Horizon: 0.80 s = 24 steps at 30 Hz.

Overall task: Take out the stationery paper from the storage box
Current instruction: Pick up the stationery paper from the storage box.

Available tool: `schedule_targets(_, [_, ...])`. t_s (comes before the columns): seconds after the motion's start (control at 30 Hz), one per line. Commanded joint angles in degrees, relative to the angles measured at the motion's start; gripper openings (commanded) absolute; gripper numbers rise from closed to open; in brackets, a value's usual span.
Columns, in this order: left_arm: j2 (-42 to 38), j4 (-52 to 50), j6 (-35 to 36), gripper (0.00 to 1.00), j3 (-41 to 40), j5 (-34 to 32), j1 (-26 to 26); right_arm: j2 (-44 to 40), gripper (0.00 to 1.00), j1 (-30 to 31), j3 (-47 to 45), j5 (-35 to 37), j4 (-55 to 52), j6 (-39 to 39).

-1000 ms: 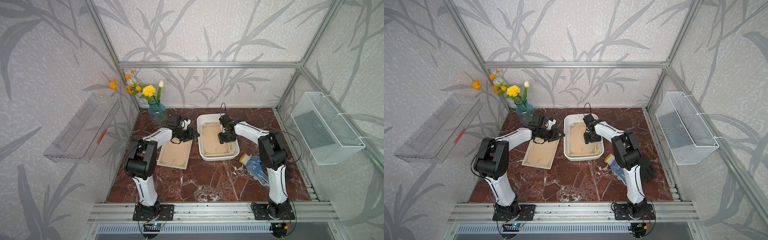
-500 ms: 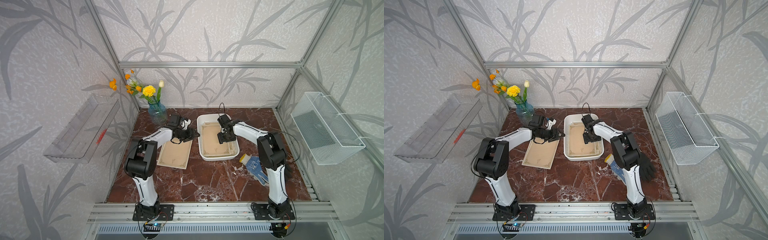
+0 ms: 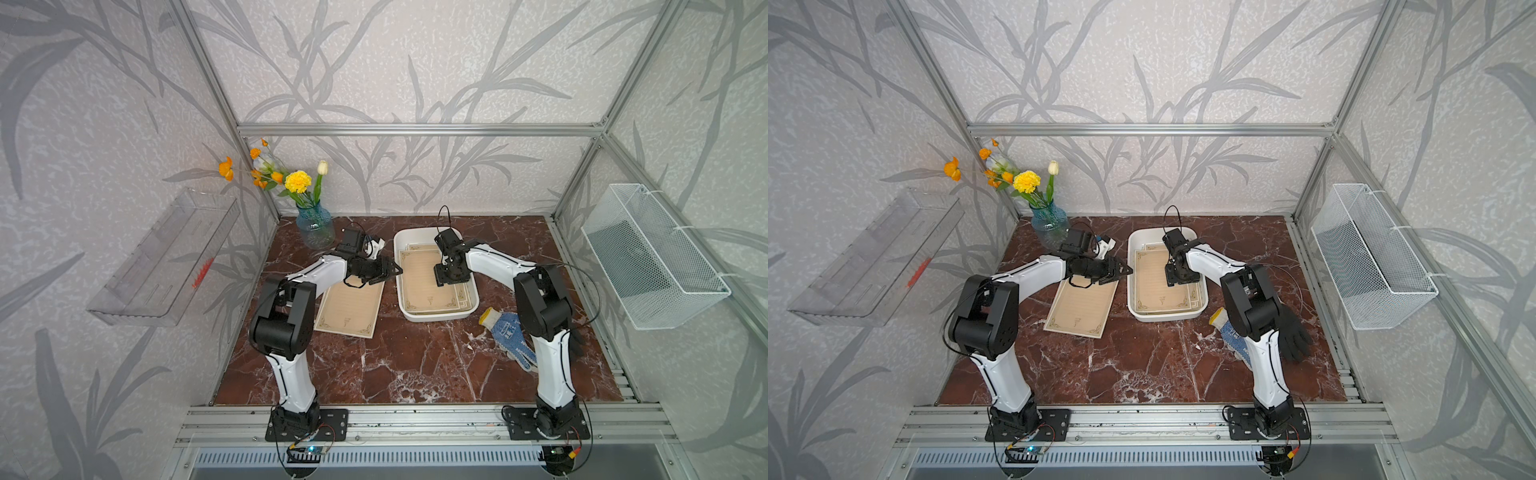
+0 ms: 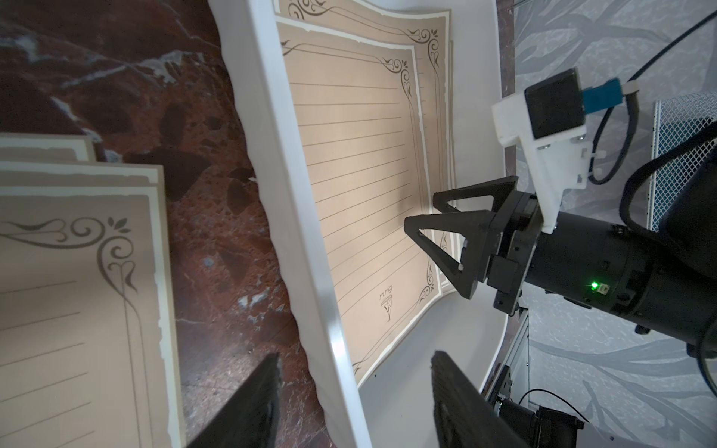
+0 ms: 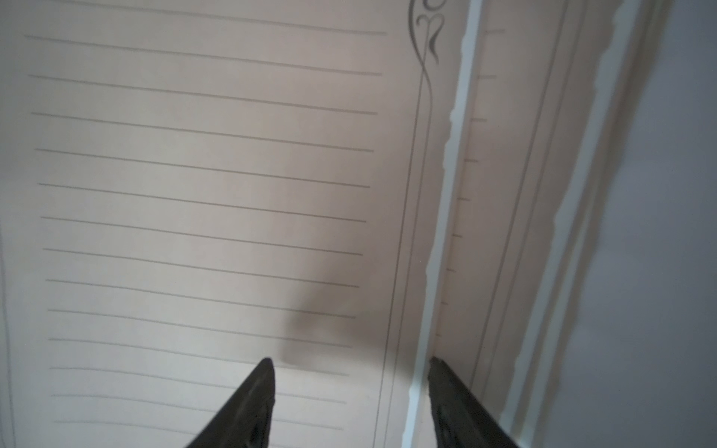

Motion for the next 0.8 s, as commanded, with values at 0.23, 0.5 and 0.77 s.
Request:
schedule_targets(0.23, [0.5, -0.7, -0.5, 0.61, 1.5, 1.1, -0.8, 0.0, 0.62, -0.4, -2.4, -3.0, 2.0, 4.4])
schedule_targets(0.5, [0.6, -1.2, -0.1, 0.60, 1.6, 0.9, -1.0, -3.7, 0.50, -0.4, -3.5, -2.8, 4.1, 4.1])
schedule_targets(0.77, [1.1, -2.4, 0.2, 0.61, 2.2, 0.6, -1.0, -8.9, 0.44, -0.3, -6.5, -4.2, 8.3, 4.2])
